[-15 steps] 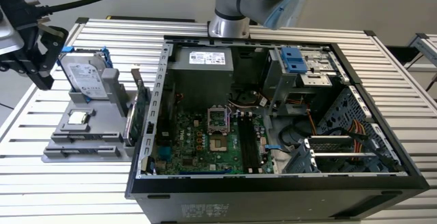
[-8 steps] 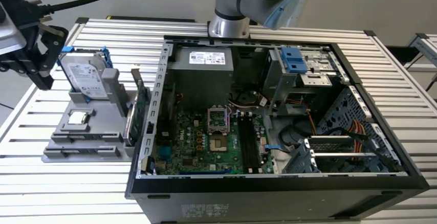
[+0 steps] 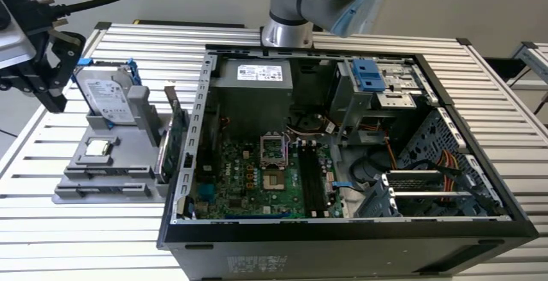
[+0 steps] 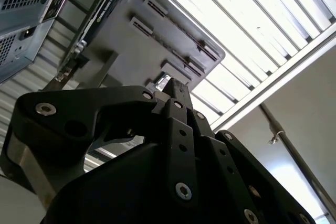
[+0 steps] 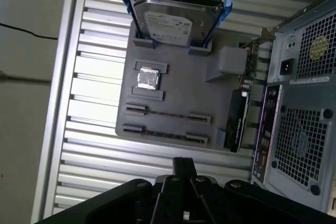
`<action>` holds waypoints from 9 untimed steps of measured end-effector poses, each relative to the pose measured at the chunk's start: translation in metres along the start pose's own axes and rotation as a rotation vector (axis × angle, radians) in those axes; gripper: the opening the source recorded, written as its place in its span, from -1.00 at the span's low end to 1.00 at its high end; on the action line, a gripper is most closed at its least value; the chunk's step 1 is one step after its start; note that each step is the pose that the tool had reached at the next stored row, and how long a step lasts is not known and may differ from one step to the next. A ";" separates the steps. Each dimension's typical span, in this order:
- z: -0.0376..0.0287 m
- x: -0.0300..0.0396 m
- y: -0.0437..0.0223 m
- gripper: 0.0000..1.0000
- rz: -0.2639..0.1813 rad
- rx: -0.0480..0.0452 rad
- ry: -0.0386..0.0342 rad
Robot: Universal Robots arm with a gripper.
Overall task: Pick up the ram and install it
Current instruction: 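Pick up the ram and move it above insertion slot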
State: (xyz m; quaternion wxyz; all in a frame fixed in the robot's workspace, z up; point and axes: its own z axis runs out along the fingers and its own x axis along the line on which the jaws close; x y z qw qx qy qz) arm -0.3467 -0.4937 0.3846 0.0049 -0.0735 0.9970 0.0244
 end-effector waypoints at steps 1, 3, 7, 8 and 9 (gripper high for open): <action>0.0000 0.0000 0.0000 -1.00 -0.003 0.0000 0.0002; 0.0000 0.0000 0.0000 -1.00 -0.010 -0.0001 0.0005; 0.0000 0.0000 0.0000 -1.00 -0.022 -0.0003 0.0010; 0.0000 0.0000 0.0000 -1.00 -0.025 -0.0004 0.0012; -0.0001 0.0000 0.0000 -1.00 -0.029 -0.0003 0.0015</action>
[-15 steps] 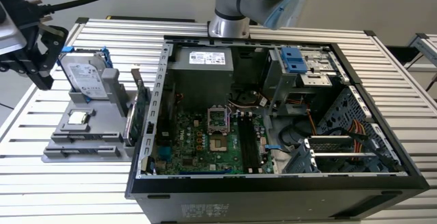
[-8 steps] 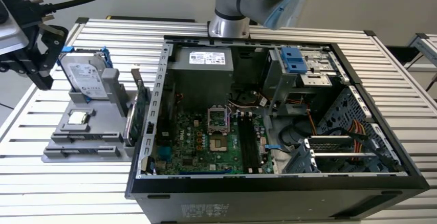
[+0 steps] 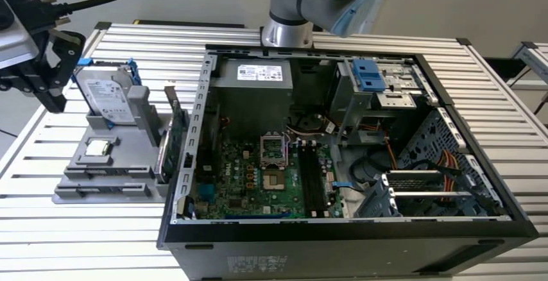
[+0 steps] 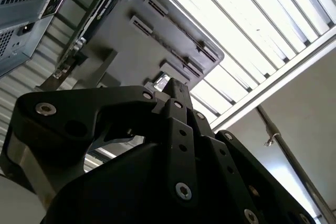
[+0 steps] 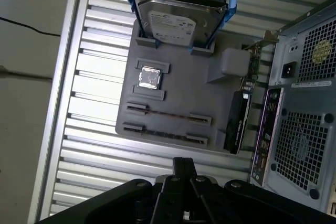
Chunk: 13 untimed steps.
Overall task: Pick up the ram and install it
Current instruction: 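Pick up the ram and move it above insertion slot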
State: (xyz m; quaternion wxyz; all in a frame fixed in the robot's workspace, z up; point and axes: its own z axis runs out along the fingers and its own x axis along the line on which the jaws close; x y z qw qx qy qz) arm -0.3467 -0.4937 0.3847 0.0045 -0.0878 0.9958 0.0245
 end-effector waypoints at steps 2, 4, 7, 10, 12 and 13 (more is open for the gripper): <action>0.0000 0.0000 0.0000 -1.00 -0.006 -0.0001 0.0003; 0.0000 0.0000 0.0000 -1.00 -0.012 -0.0002 0.0006; 0.0000 0.0001 0.0000 -1.00 -0.022 -0.0003 0.0010; 0.0002 0.0001 0.0000 -1.00 -0.031 -0.0005 0.0012; 0.0002 0.0002 0.0000 -1.00 -0.036 -0.0007 0.0015; 0.0002 0.0001 0.0000 -1.00 -0.039 -0.0007 0.0016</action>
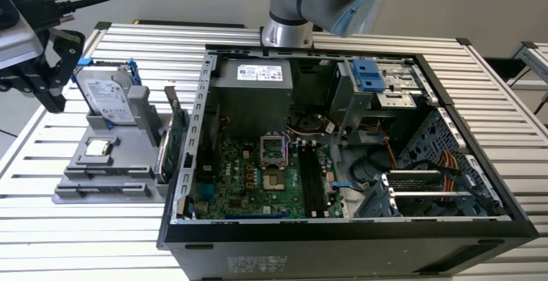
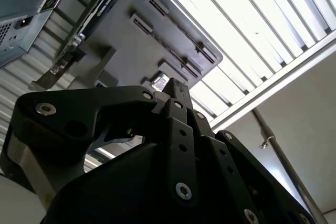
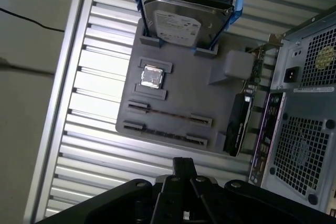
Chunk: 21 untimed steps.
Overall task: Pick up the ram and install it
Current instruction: 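Pick up the ram and move it above insertion slot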
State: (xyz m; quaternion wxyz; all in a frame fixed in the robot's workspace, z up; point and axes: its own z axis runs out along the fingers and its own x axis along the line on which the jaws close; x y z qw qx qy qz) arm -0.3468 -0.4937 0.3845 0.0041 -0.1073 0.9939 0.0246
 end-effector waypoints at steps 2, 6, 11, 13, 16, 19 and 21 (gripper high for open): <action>-0.0002 0.0000 0.0000 -1.00 -0.006 0.0001 0.0005; -0.0002 0.0000 0.0001 -1.00 -0.016 -0.0001 0.0010; -0.0001 0.0001 0.0000 -1.00 -0.029 -0.0003 0.0015; -0.0001 0.0001 0.0000 -1.00 -0.035 -0.0004 0.0018; 0.0000 0.0001 0.0000 -1.00 -0.046 -0.0006 0.0022; 0.0000 0.0001 0.0001 -1.00 -0.057 -0.0007 0.0028; -0.0002 0.0001 0.0001 -1.00 -0.064 -0.0007 0.0033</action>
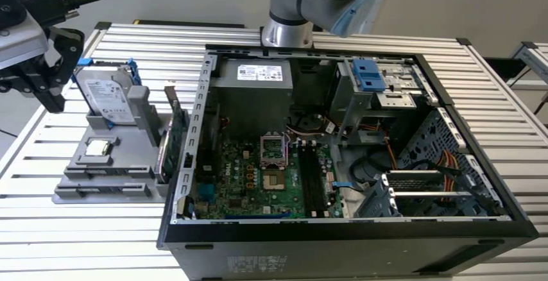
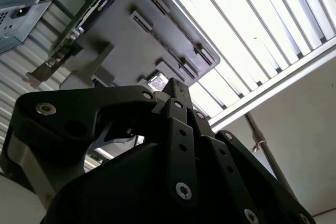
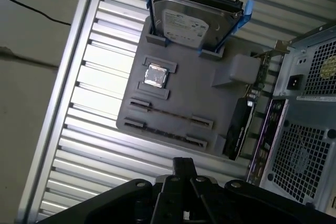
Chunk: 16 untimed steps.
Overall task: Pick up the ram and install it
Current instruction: 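Pick up the ram and move it above insertion slot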
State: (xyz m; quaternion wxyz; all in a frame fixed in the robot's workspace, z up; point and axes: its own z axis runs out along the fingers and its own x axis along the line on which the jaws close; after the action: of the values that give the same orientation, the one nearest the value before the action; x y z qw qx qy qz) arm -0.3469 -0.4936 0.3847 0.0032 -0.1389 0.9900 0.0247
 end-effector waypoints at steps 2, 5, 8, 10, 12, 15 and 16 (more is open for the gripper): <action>0.0000 0.0000 0.0000 -1.00 -0.007 -0.0001 0.0003; 0.0001 0.0000 0.0000 -1.00 -0.018 -0.0003 0.0008; 0.0001 0.0001 0.0000 -1.00 -0.029 -0.0004 0.0012; 0.0001 0.0001 0.0000 -1.00 -0.037 -0.0006 0.0015; 0.0001 0.0001 0.0000 -1.00 -0.044 -0.0007 0.0019; 0.0001 0.0001 0.0000 -1.00 -0.056 -0.0009 0.0025; 0.0002 0.0001 0.0000 -1.00 -0.061 -0.0009 0.0027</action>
State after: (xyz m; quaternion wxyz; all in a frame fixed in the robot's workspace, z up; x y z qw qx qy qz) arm -0.3471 -0.4937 0.3846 0.0026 -0.1688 0.9853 0.0248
